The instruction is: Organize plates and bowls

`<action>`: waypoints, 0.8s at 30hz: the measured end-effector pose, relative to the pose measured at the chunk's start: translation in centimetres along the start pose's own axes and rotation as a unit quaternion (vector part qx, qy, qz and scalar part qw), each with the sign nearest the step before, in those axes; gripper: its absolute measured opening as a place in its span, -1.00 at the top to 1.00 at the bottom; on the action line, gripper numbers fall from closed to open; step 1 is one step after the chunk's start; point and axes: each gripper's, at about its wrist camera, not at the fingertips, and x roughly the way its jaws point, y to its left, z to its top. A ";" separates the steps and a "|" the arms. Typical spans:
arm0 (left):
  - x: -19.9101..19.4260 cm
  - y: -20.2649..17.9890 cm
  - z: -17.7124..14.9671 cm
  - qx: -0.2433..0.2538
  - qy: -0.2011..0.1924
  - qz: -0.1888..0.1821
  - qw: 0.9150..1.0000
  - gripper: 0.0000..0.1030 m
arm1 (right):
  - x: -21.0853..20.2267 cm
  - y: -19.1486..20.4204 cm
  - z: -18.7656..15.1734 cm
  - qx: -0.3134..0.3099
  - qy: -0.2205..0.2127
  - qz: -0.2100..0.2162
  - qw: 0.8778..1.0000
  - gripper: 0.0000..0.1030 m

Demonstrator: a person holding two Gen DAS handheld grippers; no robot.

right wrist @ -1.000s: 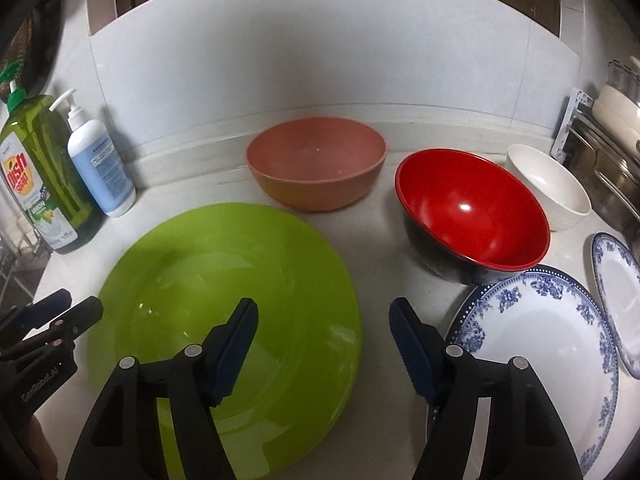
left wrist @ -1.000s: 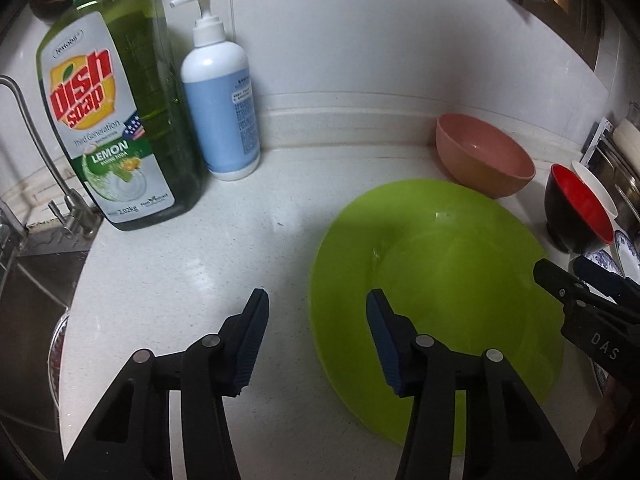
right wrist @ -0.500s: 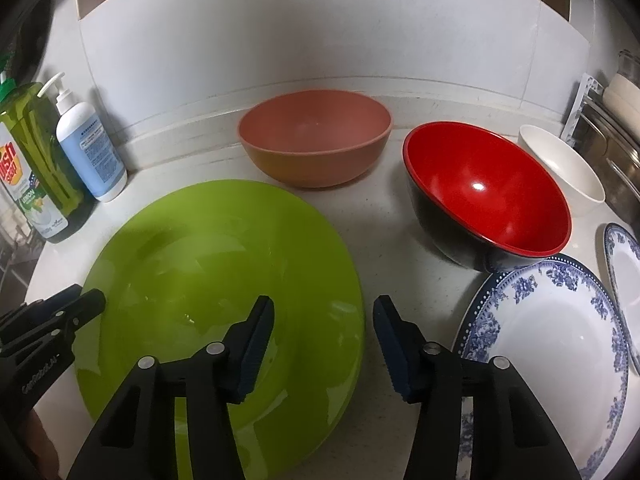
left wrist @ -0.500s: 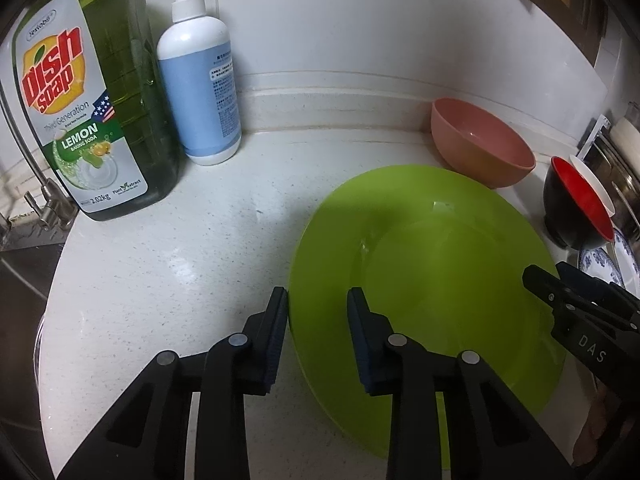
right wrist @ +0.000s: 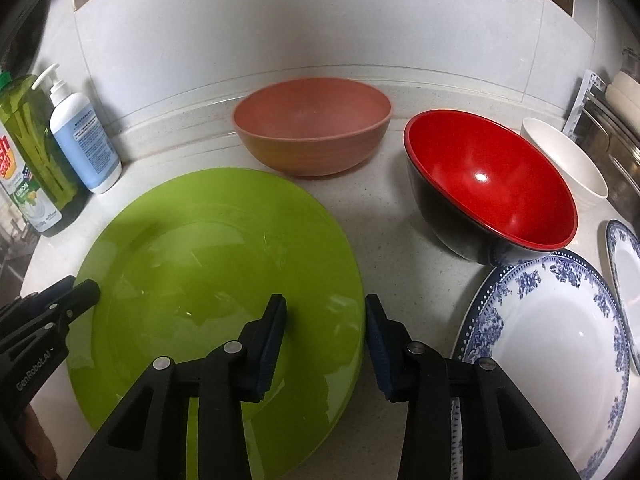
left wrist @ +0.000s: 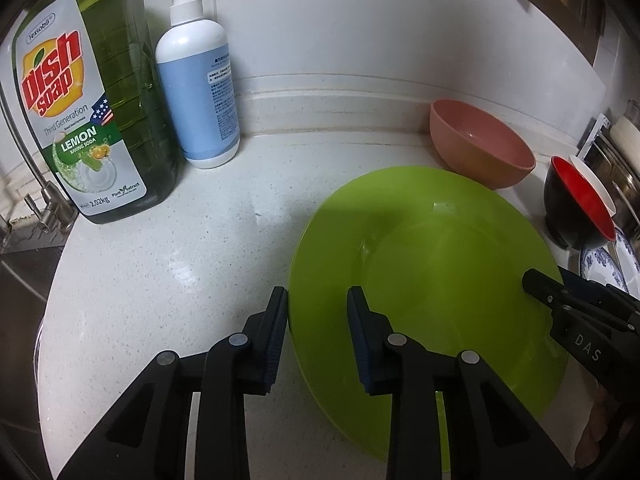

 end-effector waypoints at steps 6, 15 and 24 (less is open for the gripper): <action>-0.3 0.1 -0.1 -0.003 0.001 0.008 1.000 0.42 | -0.2 0.2 0.0 -0.013 -0.004 -0.002 1.000 0.22; -2.5 0.4 -0.2 -0.010 -0.004 0.020 1.000 0.43 | -1.4 0.5 0.1 -0.019 -0.008 0.008 1.000 0.23; -7.2 1.3 -1.6 -0.024 -0.015 0.034 0.999 0.43 | -5.4 1.4 -0.7 -0.020 -0.013 0.023 0.999 0.23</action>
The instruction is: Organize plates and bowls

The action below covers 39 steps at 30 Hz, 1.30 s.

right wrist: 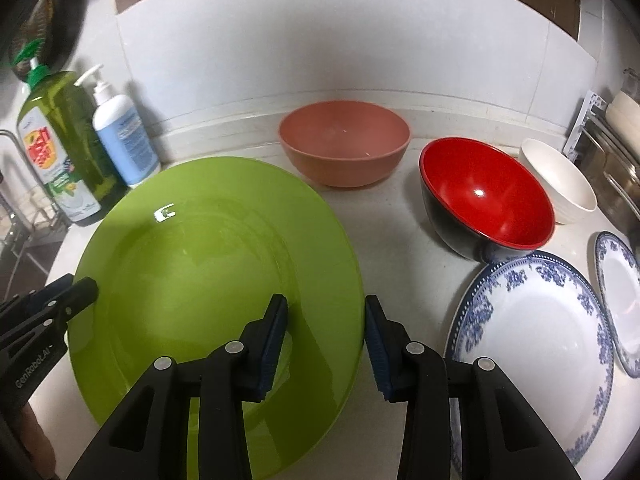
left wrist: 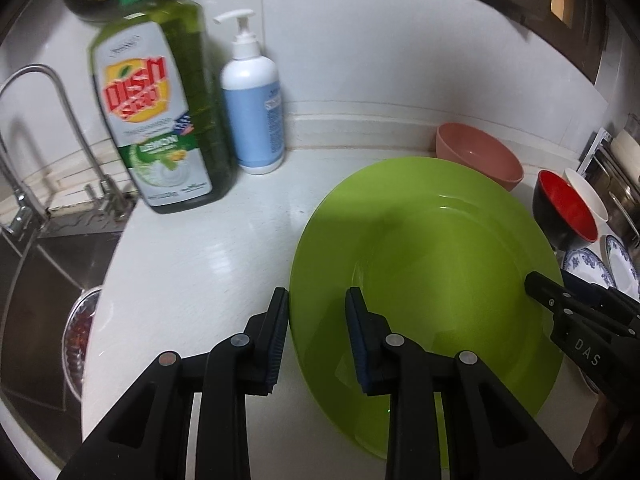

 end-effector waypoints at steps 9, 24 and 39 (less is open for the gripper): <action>-4.9 1.8 -3.0 -0.025 -0.004 0.013 1.000 0.43 | -4.2 2.2 -1.7 -0.020 -0.010 0.011 1.000 0.23; -7.1 4.0 -9.1 -0.045 0.031 0.032 0.998 0.43 | -6.4 5.1 -7.0 -0.050 0.020 0.029 0.998 0.23; -4.6 3.3 -11.0 -0.039 0.063 0.019 0.997 0.43 | -4.5 4.1 -10.1 -0.036 0.059 0.016 0.998 0.23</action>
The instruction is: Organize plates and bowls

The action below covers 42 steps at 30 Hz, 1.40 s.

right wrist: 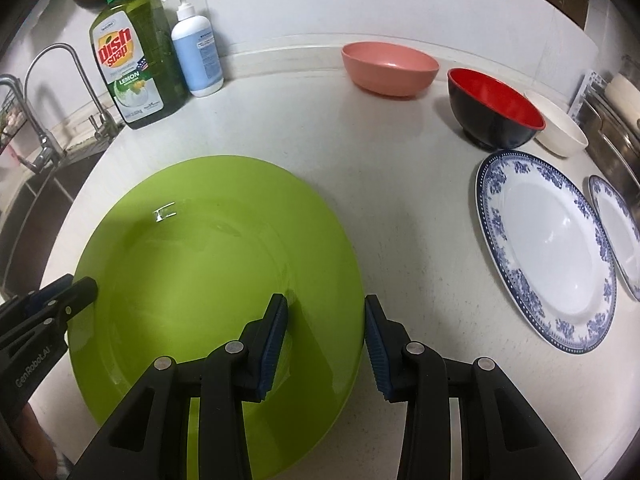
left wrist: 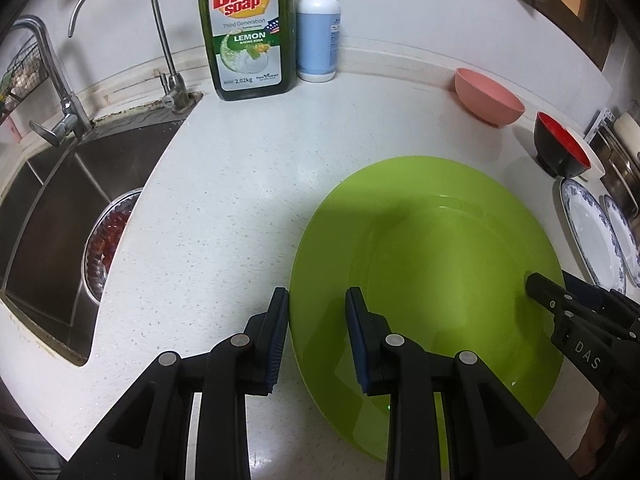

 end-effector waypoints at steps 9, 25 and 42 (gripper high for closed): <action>0.7 -0.1 0.0 0.001 0.010 -0.003 1.000 0.43 | 0.5 -0.1 -0.2 -0.001 0.007 -0.008 1.000 0.23; 1.0 -0.2 0.0 0.011 0.016 -0.007 1.000 0.29 | 0.6 -0.3 -0.2 0.003 0.011 -0.007 1.000 0.19; -5.3 -1.5 2.7 0.072 -0.092 0.037 0.993 -0.81 | -4.7 -0.4 1.0 0.015 -0.072 -0.047 0.996 -0.34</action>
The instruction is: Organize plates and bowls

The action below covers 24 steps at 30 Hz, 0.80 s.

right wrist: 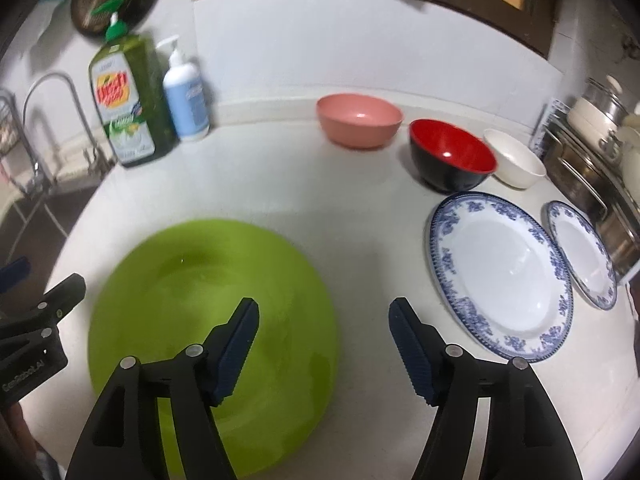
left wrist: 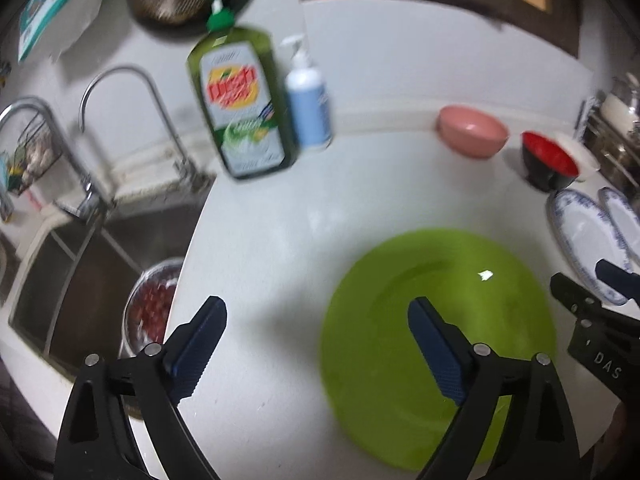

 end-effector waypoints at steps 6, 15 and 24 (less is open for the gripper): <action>-1.4 -2.0 2.2 0.019 -0.023 -0.055 0.998 -0.92 | -2.6 -2.4 0.6 0.041 -0.025 -0.023 0.999 -0.48; -2.9 -6.7 4.6 0.052 -0.052 -0.103 0.992 -0.96 | -6.0 -6.5 0.6 0.083 -0.063 -0.083 0.991 -0.61; -4.0 -12.5 6.6 0.085 -0.081 -0.122 0.986 -0.96 | -7.5 -12.4 0.4 0.132 -0.087 -0.116 0.981 -0.61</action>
